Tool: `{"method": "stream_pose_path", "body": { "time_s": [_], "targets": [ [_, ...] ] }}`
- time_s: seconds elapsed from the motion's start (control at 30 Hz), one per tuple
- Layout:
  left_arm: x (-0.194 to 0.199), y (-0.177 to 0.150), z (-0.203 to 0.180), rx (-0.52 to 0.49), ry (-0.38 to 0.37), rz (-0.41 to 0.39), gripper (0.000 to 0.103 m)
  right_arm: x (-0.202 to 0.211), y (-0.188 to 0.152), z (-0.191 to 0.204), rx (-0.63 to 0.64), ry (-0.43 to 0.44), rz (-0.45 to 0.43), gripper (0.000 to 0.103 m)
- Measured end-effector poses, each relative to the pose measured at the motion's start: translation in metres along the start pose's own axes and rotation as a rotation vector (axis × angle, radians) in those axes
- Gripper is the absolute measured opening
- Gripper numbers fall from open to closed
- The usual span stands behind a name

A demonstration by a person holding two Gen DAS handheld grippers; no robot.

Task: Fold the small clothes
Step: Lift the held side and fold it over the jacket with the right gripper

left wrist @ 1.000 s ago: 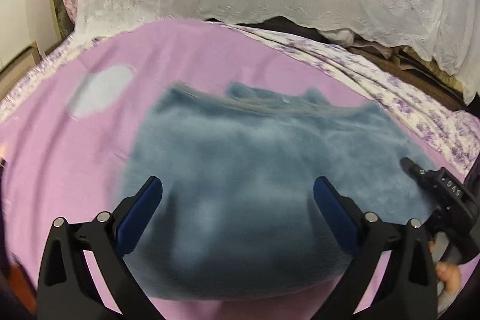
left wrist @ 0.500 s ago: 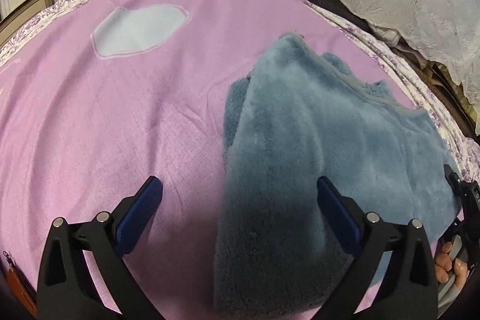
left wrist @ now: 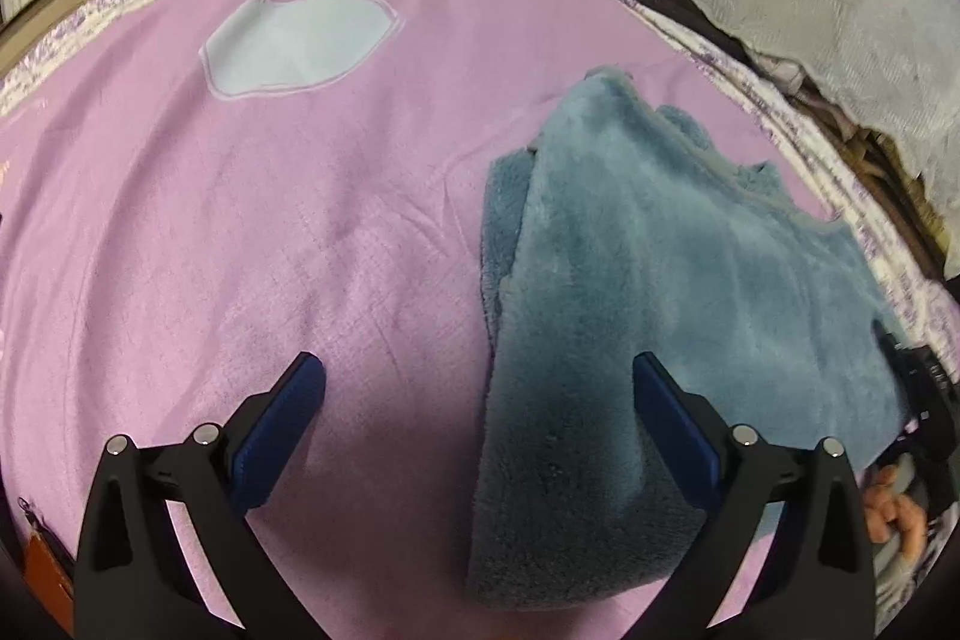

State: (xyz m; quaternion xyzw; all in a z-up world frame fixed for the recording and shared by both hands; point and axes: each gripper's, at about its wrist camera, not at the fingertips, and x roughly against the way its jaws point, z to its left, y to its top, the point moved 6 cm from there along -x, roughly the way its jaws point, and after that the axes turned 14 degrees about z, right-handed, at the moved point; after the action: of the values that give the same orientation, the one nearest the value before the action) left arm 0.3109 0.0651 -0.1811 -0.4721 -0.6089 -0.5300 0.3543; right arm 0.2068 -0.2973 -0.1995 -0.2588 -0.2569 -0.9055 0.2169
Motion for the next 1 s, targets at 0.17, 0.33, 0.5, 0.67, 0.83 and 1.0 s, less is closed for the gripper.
{"method": "stream_pose_path", "body": {
  "time_s": [0.17, 0.33, 0.5, 0.67, 0.83, 1.0],
  "targets": [
    [0.001, 0.002, 0.001, -0.006, 0.014, -0.002, 0.099, 0.011, 0.001, 0.018, 0.078, -0.012, -0.032, 0.035],
    [0.018, 0.007, 0.015, 0.039, -0.015, -0.030, 0.099, 0.023, -0.001, 0.049, 0.164, -0.011, -0.062, 0.034],
    [0.038, 0.013, 0.033, 0.080, 0.004, -0.092, 0.099, 0.027, -0.005, 0.075, 0.193, 0.001, -0.059, 0.034],
    [0.041, 0.015, 0.039, 0.099, -0.022, -0.077, 0.099, 0.031, -0.014, 0.101, 0.228, 0.017, -0.064, 0.033],
    [0.049, 0.015, 0.040, 0.097, -0.030, -0.097, 0.099, 0.034, -0.025, 0.130, 0.284, 0.023, -0.070, 0.033],
    [0.055, 0.016, 0.047, 0.122, -0.048, -0.103, 0.099, 0.033, -0.039, 0.157, 0.338, 0.030, -0.066, 0.033]
  ]
}}
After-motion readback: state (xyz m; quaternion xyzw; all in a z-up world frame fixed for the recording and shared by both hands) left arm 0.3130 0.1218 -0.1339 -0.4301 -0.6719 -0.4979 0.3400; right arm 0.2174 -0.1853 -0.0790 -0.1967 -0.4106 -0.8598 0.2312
